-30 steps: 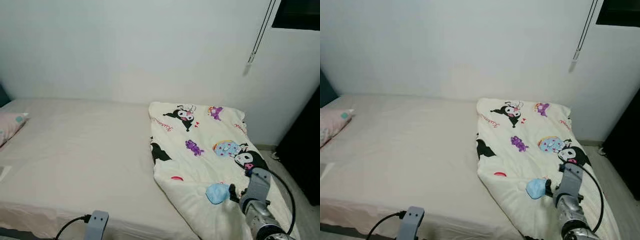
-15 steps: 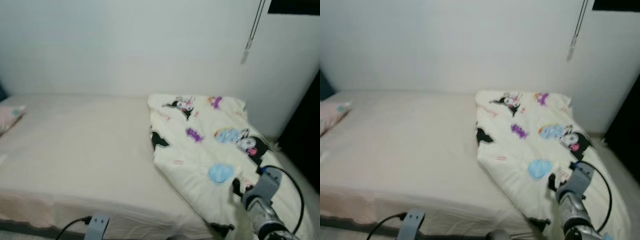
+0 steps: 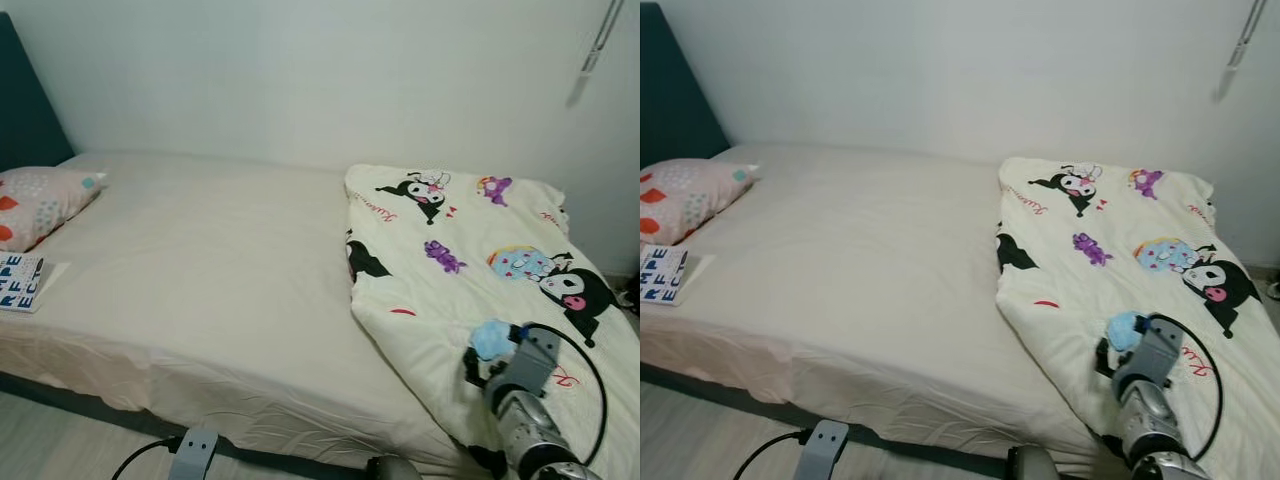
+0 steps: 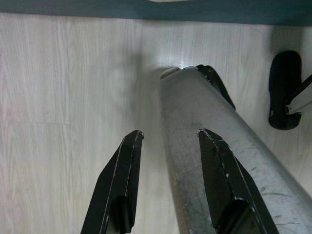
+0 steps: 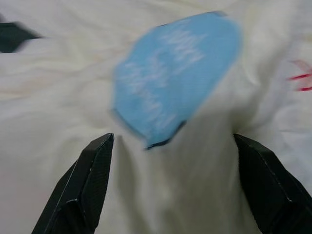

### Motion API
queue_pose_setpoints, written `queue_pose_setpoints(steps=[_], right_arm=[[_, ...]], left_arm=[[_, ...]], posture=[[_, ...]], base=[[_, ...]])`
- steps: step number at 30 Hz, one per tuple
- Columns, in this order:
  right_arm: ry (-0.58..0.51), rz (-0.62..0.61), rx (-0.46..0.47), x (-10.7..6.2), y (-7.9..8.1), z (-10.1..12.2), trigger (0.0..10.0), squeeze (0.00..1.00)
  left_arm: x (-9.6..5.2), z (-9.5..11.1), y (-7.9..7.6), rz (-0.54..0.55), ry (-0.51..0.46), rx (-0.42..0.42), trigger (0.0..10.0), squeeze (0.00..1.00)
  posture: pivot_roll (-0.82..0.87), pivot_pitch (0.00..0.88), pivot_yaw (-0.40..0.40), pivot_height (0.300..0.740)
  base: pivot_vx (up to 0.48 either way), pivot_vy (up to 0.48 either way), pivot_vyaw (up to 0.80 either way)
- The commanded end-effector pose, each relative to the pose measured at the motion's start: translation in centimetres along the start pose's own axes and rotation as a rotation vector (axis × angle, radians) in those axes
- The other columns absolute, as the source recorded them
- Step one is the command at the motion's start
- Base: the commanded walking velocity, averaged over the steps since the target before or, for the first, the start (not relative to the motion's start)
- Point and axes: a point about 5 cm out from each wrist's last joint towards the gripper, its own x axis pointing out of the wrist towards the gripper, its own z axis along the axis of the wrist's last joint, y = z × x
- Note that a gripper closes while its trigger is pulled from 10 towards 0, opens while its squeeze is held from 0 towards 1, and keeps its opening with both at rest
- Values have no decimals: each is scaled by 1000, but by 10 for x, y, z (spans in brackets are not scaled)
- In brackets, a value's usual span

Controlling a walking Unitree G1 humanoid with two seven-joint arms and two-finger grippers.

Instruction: Clean up the room

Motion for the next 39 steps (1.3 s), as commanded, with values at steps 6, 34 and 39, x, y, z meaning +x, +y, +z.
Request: queue_pose_setpoints(steps=[6,34,39], right_arm=[[-12,40,-10,-1,4,-2,10000,0],[77,770,-58,-22,122,-21,10000,0],[235,1157,-347,-58,167,-59,10000,0]], left_arm=[[-6,-20,15,20,55,42,10000,0],[-8,-25,18,6,59,62,10000,0],[-8,-25,15,-3,60,64,10000,0]], posture=[[32,87,22,610],[34,103,37,610],[31,100,35,610]], base=[[0,0,0],[0,0,0],[0,0,0]])
